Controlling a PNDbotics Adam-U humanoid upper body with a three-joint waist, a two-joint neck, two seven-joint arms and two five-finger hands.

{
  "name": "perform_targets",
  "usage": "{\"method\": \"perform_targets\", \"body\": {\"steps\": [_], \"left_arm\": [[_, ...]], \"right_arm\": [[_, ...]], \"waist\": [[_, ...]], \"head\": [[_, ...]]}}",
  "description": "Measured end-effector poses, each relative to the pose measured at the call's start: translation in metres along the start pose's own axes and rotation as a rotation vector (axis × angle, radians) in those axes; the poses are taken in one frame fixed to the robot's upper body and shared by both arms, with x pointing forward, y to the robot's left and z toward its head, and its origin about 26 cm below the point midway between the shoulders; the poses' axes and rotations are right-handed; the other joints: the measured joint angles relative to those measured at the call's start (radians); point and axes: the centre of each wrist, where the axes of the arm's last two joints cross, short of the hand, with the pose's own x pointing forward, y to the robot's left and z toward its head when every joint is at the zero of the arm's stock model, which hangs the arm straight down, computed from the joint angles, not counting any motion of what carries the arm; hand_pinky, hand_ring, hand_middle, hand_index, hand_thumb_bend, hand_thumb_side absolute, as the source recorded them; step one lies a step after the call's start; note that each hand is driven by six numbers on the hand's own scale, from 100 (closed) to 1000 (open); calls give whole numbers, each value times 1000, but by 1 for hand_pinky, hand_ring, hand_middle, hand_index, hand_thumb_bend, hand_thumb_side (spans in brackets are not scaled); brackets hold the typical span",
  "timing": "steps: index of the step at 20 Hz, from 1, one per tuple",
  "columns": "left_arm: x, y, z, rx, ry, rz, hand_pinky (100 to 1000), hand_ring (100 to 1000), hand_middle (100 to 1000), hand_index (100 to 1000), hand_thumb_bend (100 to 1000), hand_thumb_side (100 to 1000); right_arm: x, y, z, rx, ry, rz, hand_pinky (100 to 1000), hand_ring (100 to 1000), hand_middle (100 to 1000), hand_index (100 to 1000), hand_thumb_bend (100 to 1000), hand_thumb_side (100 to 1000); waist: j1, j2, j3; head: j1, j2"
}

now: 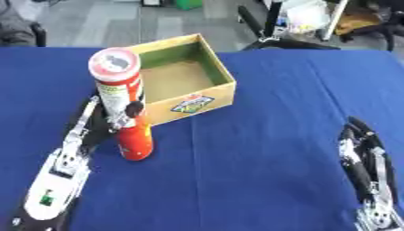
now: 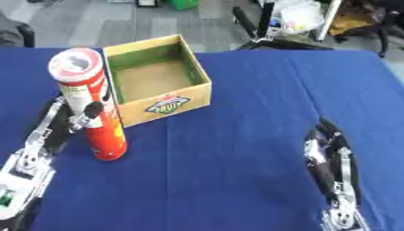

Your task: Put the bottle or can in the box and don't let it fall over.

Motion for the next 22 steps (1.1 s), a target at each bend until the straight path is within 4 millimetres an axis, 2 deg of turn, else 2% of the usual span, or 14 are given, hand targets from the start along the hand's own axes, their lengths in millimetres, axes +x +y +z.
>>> {"method": "perform_targets", "body": {"steps": [8,10,15,16,18,19,20,22], "left_arm": [[-3,0,3,-59,-2,-31,683,804,766,921,710,559],[-4,0,5,-83,-6,-45,669,786,747,912,660,528],[-4,1,6,-120,-16,-68,669,786,747,912,660,528],[-4,1,6,-122,-17,-70,572,666,615,853,287,214],[-4,1,6,-131,-21,-77,527,617,563,824,138,100],[-4,1,6,-136,-24,-82,522,612,557,821,122,100],[-4,1,6,-140,-26,-87,476,568,506,791,100,100],[-4,1,6,-142,-31,-92,434,528,464,759,100,114]], "right_arm": [[0,0,0,-1,3,-3,831,904,881,867,100,561],[0,0,0,-2,3,-3,831,904,880,866,100,561],[0,0,0,-2,3,-4,831,904,880,866,100,561],[0,0,0,-2,3,-4,831,903,880,866,100,566],[0,0,0,-3,3,-5,831,903,880,866,100,566],[0,0,0,-3,3,-5,831,903,880,866,100,566],[0,0,0,-3,4,-6,831,903,880,866,100,567],[0,0,0,-3,4,-6,831,903,880,866,100,568]], "waist": [[0,0,-1],[0,0,-1],[0,0,-1],[0,0,-1],[0,0,-1],[0,0,-1],[0,0,-1],[0,0,-1]], "head": [[-3,-4],[-3,-4],[-4,-4],[-4,-4],[-4,-5],[-4,-5],[-4,-5],[-4,-5]]}}
